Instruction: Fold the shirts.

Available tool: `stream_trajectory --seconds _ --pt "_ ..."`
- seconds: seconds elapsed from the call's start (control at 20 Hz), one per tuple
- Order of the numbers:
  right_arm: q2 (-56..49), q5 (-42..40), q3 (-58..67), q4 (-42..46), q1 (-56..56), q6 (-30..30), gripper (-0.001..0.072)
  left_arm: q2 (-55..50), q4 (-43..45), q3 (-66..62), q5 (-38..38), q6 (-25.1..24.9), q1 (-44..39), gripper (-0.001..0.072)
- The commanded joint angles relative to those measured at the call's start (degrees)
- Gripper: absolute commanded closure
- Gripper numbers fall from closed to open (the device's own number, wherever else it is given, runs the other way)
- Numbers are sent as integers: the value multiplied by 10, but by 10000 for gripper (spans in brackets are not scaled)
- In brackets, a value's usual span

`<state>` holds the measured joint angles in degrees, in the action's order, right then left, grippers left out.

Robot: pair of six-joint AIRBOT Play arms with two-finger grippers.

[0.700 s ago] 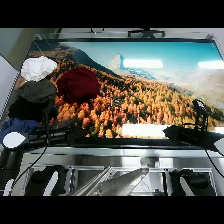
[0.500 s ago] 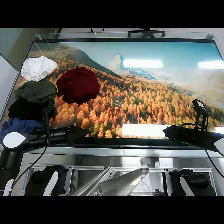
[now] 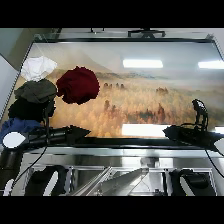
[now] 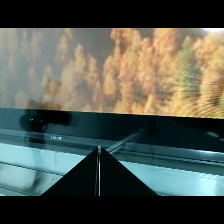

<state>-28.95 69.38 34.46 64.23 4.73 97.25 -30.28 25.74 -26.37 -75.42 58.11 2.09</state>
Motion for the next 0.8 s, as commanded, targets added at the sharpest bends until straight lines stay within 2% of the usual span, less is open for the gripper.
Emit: stream_trajectory --seconds 0.0,0.15,0.3,0.35,0.45,0.5,0.6,0.75 --pt "0 0 0 0 0 0 696 0 -3 0 28 0 0 690" --pt "0 -21 0 0 0 0 696 0 4 0 88 0 0 701" --pt "0 -27 0 -30 0 0 695 -5 49 -9 206 12 9 699" --pt "-1 -37 0 -29 0 0 695 -25 93 -31 234 19 24 635" --pt "-4 -40 0 -30 0 0 695 -91 172 -95 239 29 76 69" --pt "-3 -41 0 -30 0 0 695 -134 191 -128 233 30 104 -5" --pt "-4 -48 0 -28 0 0 694 -244 203 -199 203 28 163 -7" --pt "-7 -62 0 -15 0 0 685 -414 203 -292 144 20 196 -7"
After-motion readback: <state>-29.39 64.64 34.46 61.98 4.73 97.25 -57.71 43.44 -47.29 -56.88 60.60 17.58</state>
